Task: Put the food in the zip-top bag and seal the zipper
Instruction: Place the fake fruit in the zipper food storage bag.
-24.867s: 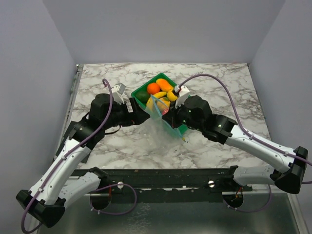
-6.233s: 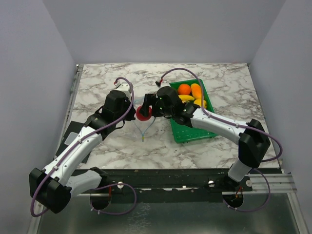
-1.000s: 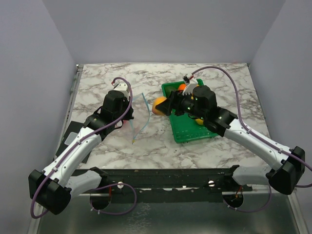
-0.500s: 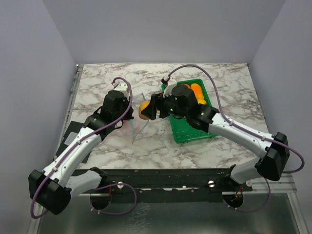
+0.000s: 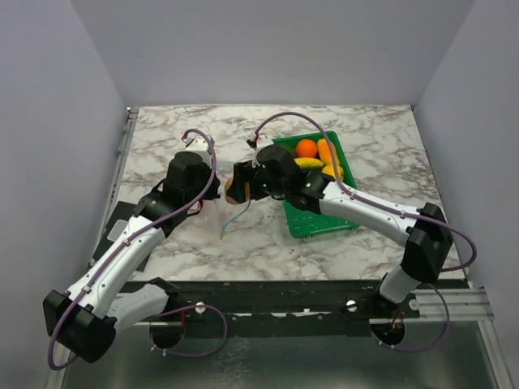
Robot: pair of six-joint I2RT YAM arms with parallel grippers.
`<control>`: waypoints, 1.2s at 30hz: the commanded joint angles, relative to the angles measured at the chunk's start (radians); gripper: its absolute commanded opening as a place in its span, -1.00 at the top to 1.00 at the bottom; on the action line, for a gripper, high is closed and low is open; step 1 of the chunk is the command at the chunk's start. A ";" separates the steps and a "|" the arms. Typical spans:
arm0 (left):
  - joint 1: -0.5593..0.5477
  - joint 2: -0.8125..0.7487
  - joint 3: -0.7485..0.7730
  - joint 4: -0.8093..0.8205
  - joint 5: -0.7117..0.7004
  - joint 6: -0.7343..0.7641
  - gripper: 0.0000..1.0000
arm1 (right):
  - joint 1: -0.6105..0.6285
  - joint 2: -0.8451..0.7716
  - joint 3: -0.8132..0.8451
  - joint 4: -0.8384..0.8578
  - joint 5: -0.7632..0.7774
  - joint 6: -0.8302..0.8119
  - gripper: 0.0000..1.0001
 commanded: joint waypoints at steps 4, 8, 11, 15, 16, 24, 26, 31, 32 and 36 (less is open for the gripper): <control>0.007 -0.033 -0.016 0.027 0.031 0.013 1.00 | 0.016 0.039 0.038 -0.050 0.078 -0.010 -0.07; 0.007 -0.036 -0.017 0.028 0.028 0.013 1.00 | 0.023 0.041 0.038 -0.048 0.080 -0.012 -0.44; 0.007 -0.035 -0.017 0.028 0.028 0.015 1.00 | 0.028 0.036 0.033 -0.046 0.083 -0.013 -0.64; 0.007 -0.033 -0.017 0.027 0.025 0.015 1.00 | 0.031 0.018 0.019 -0.037 0.084 -0.013 -0.83; 0.007 -0.033 -0.018 0.027 0.024 0.015 1.00 | 0.031 0.014 0.014 -0.036 0.086 -0.012 -0.90; 0.008 -0.030 -0.019 0.027 0.015 0.015 1.00 | 0.035 -0.050 -0.024 -0.013 0.092 -0.010 -1.00; 0.007 -0.029 -0.019 0.027 0.013 0.014 1.00 | 0.035 -0.076 -0.038 -0.007 0.101 -0.006 -1.00; 0.007 -0.028 -0.019 0.027 0.010 0.015 1.00 | 0.035 -0.160 -0.083 0.001 0.177 0.013 -0.99; 0.006 -0.027 -0.019 0.027 0.008 0.015 1.00 | 0.035 -0.178 -0.096 0.006 0.205 0.020 -0.97; 0.007 -0.025 -0.020 0.027 0.004 0.015 1.00 | 0.035 -0.239 -0.129 -0.014 0.324 0.044 -0.90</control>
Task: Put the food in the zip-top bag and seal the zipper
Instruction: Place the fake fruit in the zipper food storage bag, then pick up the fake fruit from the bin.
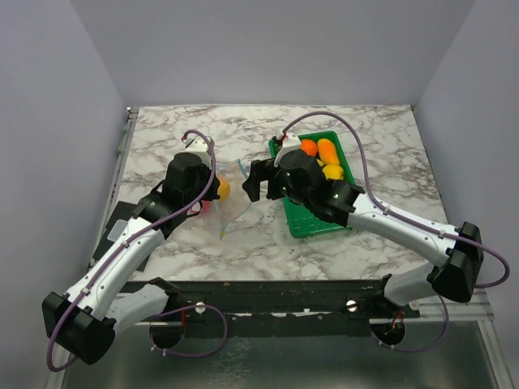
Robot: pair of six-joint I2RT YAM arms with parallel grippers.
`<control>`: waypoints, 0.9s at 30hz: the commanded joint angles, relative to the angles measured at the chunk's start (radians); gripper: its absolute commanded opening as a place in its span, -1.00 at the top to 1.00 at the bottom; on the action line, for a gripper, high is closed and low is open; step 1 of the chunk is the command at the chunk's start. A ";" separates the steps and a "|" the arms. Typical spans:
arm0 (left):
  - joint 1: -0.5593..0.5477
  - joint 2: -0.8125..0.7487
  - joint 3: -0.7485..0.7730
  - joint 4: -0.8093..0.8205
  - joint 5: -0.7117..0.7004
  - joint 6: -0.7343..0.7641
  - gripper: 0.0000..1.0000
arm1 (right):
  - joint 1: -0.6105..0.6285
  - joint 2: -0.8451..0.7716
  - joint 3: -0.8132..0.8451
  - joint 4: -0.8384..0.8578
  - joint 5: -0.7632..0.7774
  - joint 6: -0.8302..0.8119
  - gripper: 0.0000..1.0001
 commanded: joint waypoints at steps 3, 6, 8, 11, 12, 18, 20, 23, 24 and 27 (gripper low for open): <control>0.007 -0.006 -0.012 0.026 0.005 0.012 1.00 | 0.006 -0.093 -0.045 -0.033 0.239 0.041 -0.85; 0.008 -0.006 -0.012 0.025 0.005 0.012 1.00 | 0.006 -0.123 -0.062 -0.079 0.325 0.056 -0.82; 0.007 -0.006 -0.012 0.025 0.006 0.012 1.00 | 0.005 -0.140 -0.076 -0.104 0.381 0.067 -0.80; 0.007 -0.005 -0.013 0.026 0.006 0.012 1.00 | 0.003 -0.146 -0.088 -0.163 0.447 0.093 -0.79; 0.007 -0.005 -0.012 0.024 0.006 0.012 1.00 | 0.003 -0.146 -0.088 -0.188 0.471 0.106 -0.79; 0.007 -0.002 -0.014 0.025 0.009 0.011 1.00 | -0.029 -0.152 -0.107 -0.317 0.556 0.154 -0.78; 0.007 -0.001 -0.013 0.024 0.009 0.012 1.00 | -0.060 -0.155 -0.123 -0.344 0.547 0.167 -0.78; 0.007 -0.001 -0.012 0.024 0.011 0.012 1.00 | -0.103 -0.156 -0.156 -0.369 0.512 0.179 -0.80; 0.007 -0.001 -0.012 0.024 0.011 0.012 1.00 | -0.119 -0.154 -0.168 -0.377 0.501 0.186 -0.82; 0.007 0.000 -0.012 0.024 0.012 0.012 1.00 | -0.169 -0.149 -0.204 -0.394 0.476 0.208 -0.86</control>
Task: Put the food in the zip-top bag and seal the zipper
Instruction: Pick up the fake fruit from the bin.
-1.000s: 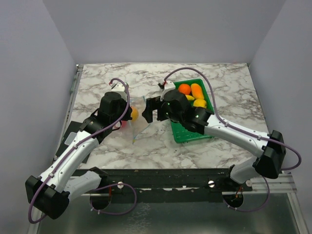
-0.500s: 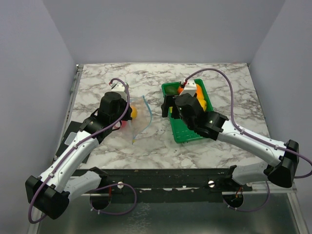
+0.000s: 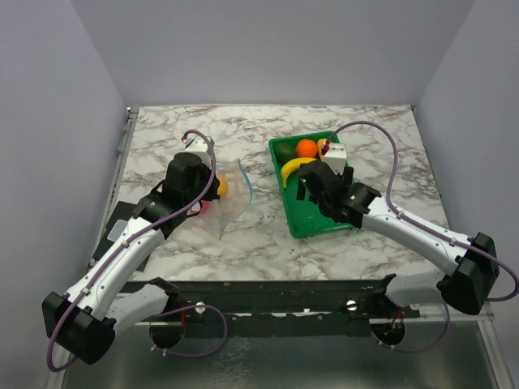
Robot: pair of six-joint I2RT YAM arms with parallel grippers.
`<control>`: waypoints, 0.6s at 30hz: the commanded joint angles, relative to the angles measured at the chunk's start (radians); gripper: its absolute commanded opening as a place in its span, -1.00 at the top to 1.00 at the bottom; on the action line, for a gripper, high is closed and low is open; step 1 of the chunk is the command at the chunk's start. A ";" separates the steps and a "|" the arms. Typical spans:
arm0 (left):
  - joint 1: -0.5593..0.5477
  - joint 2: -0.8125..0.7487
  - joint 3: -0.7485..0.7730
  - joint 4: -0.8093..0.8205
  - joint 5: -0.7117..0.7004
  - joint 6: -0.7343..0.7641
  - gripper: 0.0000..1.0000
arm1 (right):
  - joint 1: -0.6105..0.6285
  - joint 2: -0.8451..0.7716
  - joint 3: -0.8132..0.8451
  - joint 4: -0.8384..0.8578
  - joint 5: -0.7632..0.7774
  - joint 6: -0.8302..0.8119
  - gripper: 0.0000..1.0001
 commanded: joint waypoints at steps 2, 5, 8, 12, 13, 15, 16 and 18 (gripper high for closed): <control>0.007 0.000 -0.012 0.024 0.015 0.011 1.00 | -0.080 -0.014 -0.066 -0.082 -0.019 0.068 -0.90; 0.007 -0.001 -0.015 0.024 0.017 0.012 1.00 | -0.117 -0.019 -0.102 -0.066 -0.042 0.087 -1.00; 0.007 0.000 -0.015 0.024 0.017 0.012 1.00 | -0.170 -0.016 -0.135 -0.033 -0.086 0.097 -1.00; 0.006 -0.003 -0.015 0.024 0.017 0.012 1.00 | -0.237 -0.001 -0.166 0.023 -0.146 0.108 -1.00; 0.007 -0.005 -0.015 0.024 0.016 0.012 1.00 | -0.248 0.005 -0.168 0.029 -0.145 0.115 -1.00; 0.007 -0.006 -0.015 0.024 0.014 0.012 1.00 | -0.270 0.018 -0.172 0.036 -0.132 0.138 -1.00; 0.007 -0.006 -0.015 0.024 0.014 0.012 1.00 | -0.284 0.025 -0.175 0.039 -0.130 0.153 -1.00; 0.007 -0.006 -0.015 0.023 0.012 0.012 1.00 | -0.308 0.041 -0.185 0.050 -0.135 0.185 -1.00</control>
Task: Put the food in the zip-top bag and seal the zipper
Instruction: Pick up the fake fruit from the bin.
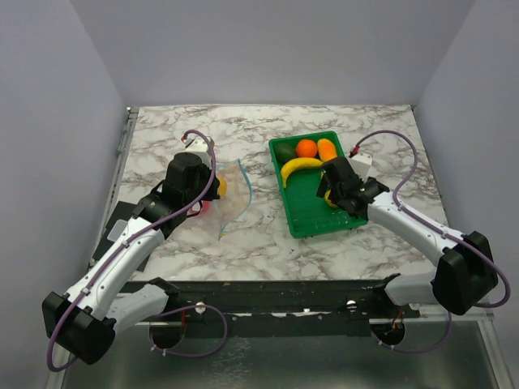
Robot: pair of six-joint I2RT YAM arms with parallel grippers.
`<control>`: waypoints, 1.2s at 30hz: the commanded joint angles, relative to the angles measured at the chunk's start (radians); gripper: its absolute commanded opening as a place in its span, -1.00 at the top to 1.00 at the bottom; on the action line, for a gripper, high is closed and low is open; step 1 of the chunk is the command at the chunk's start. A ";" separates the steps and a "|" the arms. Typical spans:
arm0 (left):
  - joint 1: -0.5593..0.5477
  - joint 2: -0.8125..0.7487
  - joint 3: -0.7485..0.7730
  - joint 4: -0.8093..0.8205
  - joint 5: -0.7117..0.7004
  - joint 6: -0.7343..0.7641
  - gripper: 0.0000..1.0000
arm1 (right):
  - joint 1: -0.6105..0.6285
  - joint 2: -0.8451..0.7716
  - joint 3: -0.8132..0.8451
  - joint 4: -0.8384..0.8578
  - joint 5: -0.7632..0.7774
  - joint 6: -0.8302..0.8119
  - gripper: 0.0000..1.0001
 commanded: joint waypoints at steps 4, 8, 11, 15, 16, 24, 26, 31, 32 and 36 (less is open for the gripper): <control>0.007 -0.011 -0.013 0.022 0.009 0.012 1.00 | -0.077 0.057 -0.037 0.102 -0.061 0.110 -1.00; 0.007 -0.014 -0.013 0.023 0.006 0.011 1.00 | -0.126 0.099 -0.036 0.149 -0.112 0.136 -1.00; 0.007 -0.014 -0.013 0.022 0.008 0.012 1.00 | -0.158 0.138 -0.030 0.175 -0.144 0.157 -1.00; 0.007 -0.017 -0.013 0.022 0.005 0.012 1.00 | -0.194 0.188 -0.024 0.217 -0.184 0.174 -1.00; 0.007 -0.018 -0.013 0.021 0.003 0.011 1.00 | -0.198 0.203 -0.018 0.222 -0.187 0.178 -1.00; 0.006 -0.016 -0.013 0.021 0.000 0.013 1.00 | -0.226 0.267 -0.007 0.257 -0.194 0.196 -0.87; 0.006 -0.015 -0.013 0.019 0.000 0.013 1.00 | -0.232 0.272 -0.008 0.264 -0.199 0.196 -0.76; 0.008 -0.011 -0.012 0.019 -0.001 0.015 1.00 | -0.233 0.256 -0.035 0.302 -0.215 0.188 -0.37; 0.007 -0.011 -0.012 0.019 -0.002 0.015 1.00 | -0.234 0.254 -0.036 0.303 -0.220 0.184 -0.28; 0.007 -0.008 -0.012 0.018 -0.002 0.015 1.00 | -0.232 0.227 -0.048 0.305 -0.243 0.171 0.08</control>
